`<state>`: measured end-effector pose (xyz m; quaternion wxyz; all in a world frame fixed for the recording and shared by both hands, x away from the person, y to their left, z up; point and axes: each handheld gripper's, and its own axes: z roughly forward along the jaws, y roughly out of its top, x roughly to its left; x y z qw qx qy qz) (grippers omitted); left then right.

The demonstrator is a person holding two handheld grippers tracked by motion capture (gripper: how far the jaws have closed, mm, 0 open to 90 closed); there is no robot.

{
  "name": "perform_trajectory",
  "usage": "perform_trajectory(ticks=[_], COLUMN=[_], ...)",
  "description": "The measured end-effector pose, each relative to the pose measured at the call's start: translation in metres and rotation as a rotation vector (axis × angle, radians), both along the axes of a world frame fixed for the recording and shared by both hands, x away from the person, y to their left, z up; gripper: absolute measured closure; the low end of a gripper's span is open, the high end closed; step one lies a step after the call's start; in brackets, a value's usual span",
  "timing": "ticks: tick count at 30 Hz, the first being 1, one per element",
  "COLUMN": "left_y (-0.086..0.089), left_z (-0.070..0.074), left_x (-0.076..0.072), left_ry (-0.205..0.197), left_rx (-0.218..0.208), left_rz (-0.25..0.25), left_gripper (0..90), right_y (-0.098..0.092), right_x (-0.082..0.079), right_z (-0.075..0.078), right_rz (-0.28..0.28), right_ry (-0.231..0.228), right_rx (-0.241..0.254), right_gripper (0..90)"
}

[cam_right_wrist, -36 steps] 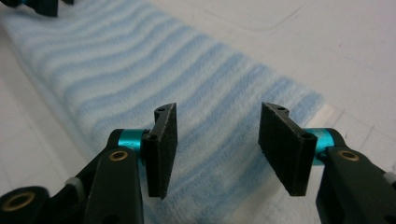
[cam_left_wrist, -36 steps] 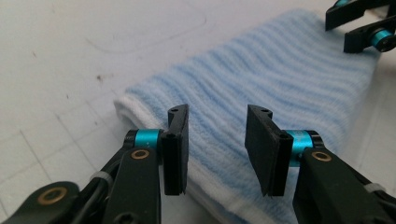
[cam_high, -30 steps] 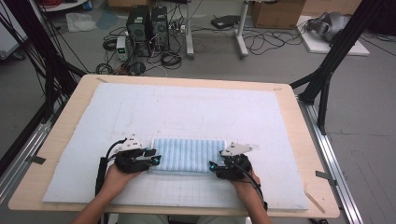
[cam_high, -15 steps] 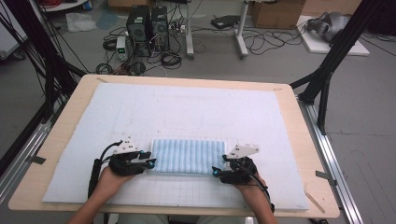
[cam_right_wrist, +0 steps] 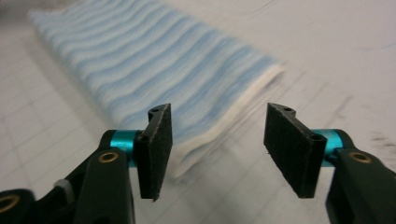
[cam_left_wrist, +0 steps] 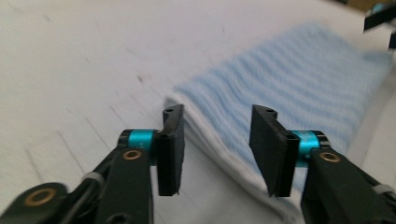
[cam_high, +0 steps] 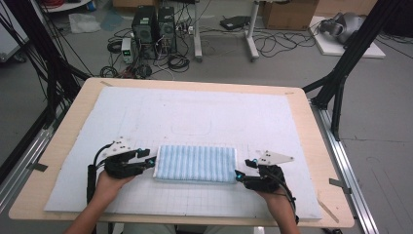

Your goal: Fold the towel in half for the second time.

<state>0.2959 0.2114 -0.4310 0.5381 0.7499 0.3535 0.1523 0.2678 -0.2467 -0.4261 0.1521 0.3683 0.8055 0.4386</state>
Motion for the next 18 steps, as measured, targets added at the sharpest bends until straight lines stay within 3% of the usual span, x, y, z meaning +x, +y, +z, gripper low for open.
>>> perform_trajectory(ticks=[4, 8, 13, 18], left_y=[0.012, 0.020, 0.031, 0.035], left_z=[0.008, 0.010, 0.010, 0.012], left_x=[0.001, 0.004, 0.007, 0.007], left_ry=[-0.088, -0.093, -0.087, -0.101], left_rx=[-0.066, -0.094, -0.099, -0.109], left_rz=[0.043, 0.112, 0.122, 0.123], left_gripper=[41.6, 23.6, 22.2, 22.3], right_y=[-0.009, -0.020, -0.034, -0.041], right_x=[0.001, 0.000, -0.001, 0.000], right_z=[0.006, 0.011, 0.013, 0.012], right_rz=[-0.103, -0.199, -0.255, -0.259], right_ry=[-0.070, -0.105, -0.115, -0.112], right_rx=[0.014, 0.015, 0.022, 0.014], right_gripper=[28.5, 19.5, 14.6, 11.7])
